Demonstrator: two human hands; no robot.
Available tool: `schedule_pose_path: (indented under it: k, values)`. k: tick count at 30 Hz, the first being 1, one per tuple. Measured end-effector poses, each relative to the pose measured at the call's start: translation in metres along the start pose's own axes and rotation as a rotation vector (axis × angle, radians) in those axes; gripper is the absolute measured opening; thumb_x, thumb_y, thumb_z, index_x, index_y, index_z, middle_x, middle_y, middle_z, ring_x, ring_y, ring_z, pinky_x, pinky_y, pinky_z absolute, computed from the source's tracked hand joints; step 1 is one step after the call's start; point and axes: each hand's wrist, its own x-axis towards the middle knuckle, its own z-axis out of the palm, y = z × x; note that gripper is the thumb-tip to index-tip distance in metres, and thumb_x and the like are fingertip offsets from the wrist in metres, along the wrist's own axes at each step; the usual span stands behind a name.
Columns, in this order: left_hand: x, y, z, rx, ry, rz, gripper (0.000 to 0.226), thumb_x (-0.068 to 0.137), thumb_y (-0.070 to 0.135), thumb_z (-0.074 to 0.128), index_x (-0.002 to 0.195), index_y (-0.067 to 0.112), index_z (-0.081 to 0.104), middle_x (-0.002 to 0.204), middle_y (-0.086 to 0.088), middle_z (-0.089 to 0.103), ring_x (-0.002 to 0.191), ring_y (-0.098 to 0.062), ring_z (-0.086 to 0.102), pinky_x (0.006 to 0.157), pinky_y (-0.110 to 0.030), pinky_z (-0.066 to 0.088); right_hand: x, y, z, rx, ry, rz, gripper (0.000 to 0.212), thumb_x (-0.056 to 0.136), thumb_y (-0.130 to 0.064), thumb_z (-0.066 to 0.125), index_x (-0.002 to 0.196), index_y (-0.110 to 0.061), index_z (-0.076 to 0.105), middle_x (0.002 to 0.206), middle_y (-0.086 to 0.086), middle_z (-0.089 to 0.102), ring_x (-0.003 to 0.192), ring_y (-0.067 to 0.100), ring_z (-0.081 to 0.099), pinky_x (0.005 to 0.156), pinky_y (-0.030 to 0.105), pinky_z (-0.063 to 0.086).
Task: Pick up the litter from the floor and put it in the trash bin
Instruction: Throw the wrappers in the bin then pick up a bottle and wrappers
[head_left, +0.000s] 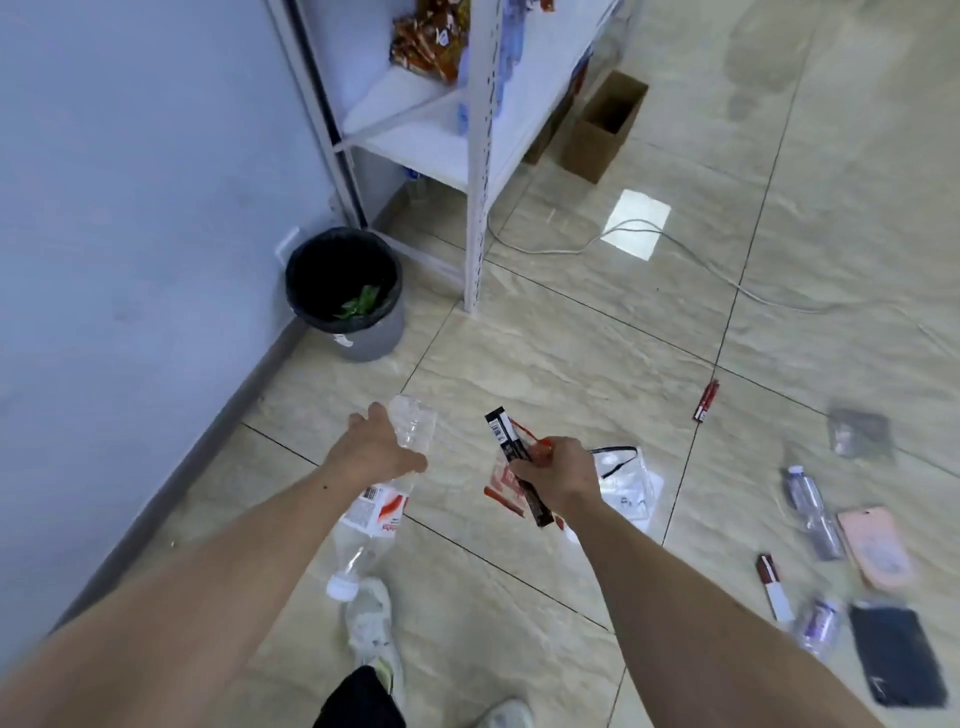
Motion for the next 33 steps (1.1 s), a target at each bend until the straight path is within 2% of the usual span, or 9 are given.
schedule_pose_path:
  k: [8, 11, 14, 17, 22, 25, 28, 30, 33]
  values:
    - [0.052, -0.073, -0.122, -0.099, 0.038, -0.088, 0.099, 0.066, 0.038, 0.079, 0.141, 0.009, 0.021, 0.133, -0.014, 0.037, 0.114, -0.031, 0.051, 0.078, -0.035, 0.049, 0.03, -0.163, 0.047, -0.105, -0.092, -0.063, 0.007, 0.077, -0.024, 0.067, 0.075, -0.017, 0.069, 0.078, 0.004, 0.075, 0.079, 0.023, 0.07, 0.072, 0.035, 0.057]
    - [0.086, -0.094, -0.162, -0.115, 0.073, -0.068, 0.102, 0.061, 0.04, 0.082, 0.137, 0.006, 0.025, 0.124, -0.012, 0.048, 0.107, -0.029, 0.058, 0.082, -0.038, 0.054, 0.054, -0.208, 0.07, -0.111, -0.099, -0.064, 0.015, 0.084, -0.023, 0.064, 0.09, -0.011, 0.069, 0.084, 0.01, 0.075, 0.083, 0.028, 0.071, 0.077, 0.038, 0.058]
    - [0.127, -0.109, -0.195, -0.185, 0.065, -0.06, 0.089, 0.06, 0.039, 0.084, 0.123, 0.008, 0.029, 0.106, -0.008, 0.057, 0.088, -0.026, 0.063, 0.067, -0.035, 0.053, 0.082, -0.246, 0.097, -0.103, -0.113, -0.071, 0.015, 0.09, -0.02, 0.059, 0.095, -0.007, 0.065, 0.086, 0.012, 0.075, 0.082, 0.031, 0.072, 0.076, 0.042, 0.058]
    - [0.167, -0.113, -0.216, -0.151, 0.065, -0.037, 0.081, 0.066, 0.046, 0.079, 0.12, 0.008, 0.031, 0.106, -0.009, 0.059, 0.09, -0.028, 0.065, 0.072, -0.037, 0.056, 0.112, -0.275, 0.118, -0.067, -0.129, -0.048, 0.016, 0.091, -0.011, 0.053, 0.103, -0.006, 0.063, 0.093, 0.015, 0.073, 0.082, 0.033, 0.072, 0.078, 0.047, 0.058]
    - [0.245, -0.1, -0.237, -0.13, 0.102, -0.039, 0.081, 0.076, 0.057, 0.062, 0.132, 0.004, 0.036, 0.116, -0.011, 0.053, 0.097, -0.025, 0.057, 0.061, -0.026, 0.039, 0.179, -0.314, 0.136, -0.068, -0.127, -0.032, 0.015, 0.088, -0.016, 0.058, 0.095, -0.005, 0.065, 0.092, 0.016, 0.074, 0.086, 0.034, 0.071, 0.082, 0.045, 0.058]
    - [0.297, -0.091, -0.241, -0.138, 0.104, -0.082, 0.078, 0.079, 0.059, 0.056, 0.134, 0.007, 0.037, 0.103, -0.007, 0.048, 0.07, -0.017, 0.053, 0.051, -0.024, 0.038, 0.227, -0.332, 0.146, -0.098, -0.097, -0.003, 0.017, 0.087, -0.021, 0.061, 0.094, -0.006, 0.065, 0.091, 0.014, 0.073, 0.087, 0.032, 0.07, 0.078, 0.042, 0.059]
    - [0.354, -0.082, -0.237, -0.142, 0.049, -0.092, 0.084, 0.08, 0.057, 0.055, 0.142, 0.007, 0.03, 0.119, -0.016, 0.055, 0.091, -0.029, 0.063, 0.075, -0.04, 0.057, 0.279, -0.343, 0.164, -0.169, -0.062, 0.003, 0.019, 0.09, -0.019, 0.058, 0.1, -0.005, 0.063, 0.1, 0.017, 0.07, 0.095, 0.034, 0.066, 0.073, 0.034, 0.052]
    - [0.385, -0.077, -0.23, -0.159, 0.014, -0.091, 0.09, 0.081, 0.054, 0.054, 0.149, 0.008, 0.017, 0.134, -0.022, 0.049, 0.112, -0.04, 0.058, 0.092, -0.049, 0.052, 0.306, -0.346, 0.177, -0.206, -0.064, 0.006, 0.019, 0.091, -0.014, 0.052, 0.104, -0.003, 0.062, 0.105, 0.018, 0.069, 0.098, 0.035, 0.065, 0.072, 0.034, 0.049]
    - [0.433, -0.07, -0.223, -0.046, -0.025, -0.118, 0.096, 0.086, 0.056, 0.049, 0.152, 0.0, 0.007, 0.151, -0.023, 0.031, 0.13, -0.039, 0.044, 0.103, -0.043, 0.045, 0.346, -0.347, 0.2, -0.253, -0.074, 0.029, 0.025, 0.091, -0.013, 0.05, 0.11, -0.002, 0.061, 0.109, 0.019, 0.067, 0.101, 0.035, 0.065, 0.074, 0.034, 0.05]
